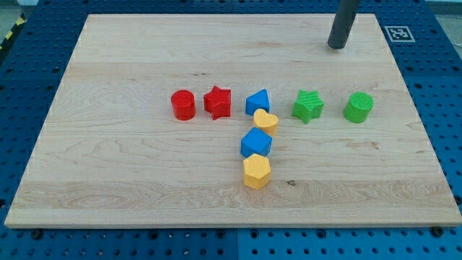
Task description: Push the green circle to the top right of the green star
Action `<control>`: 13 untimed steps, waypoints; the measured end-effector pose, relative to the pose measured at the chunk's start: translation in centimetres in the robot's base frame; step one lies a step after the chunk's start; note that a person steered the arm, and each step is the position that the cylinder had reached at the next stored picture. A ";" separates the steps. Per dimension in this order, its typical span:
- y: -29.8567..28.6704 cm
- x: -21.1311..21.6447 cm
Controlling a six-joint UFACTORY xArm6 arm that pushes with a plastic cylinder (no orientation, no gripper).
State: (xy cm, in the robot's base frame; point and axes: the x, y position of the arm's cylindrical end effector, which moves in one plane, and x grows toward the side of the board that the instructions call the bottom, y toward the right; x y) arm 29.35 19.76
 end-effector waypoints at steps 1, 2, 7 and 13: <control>3.5 3.2; 6.7 7.4; 6.8 21.9; -1.0 17.0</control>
State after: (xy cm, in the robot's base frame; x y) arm 46.38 18.81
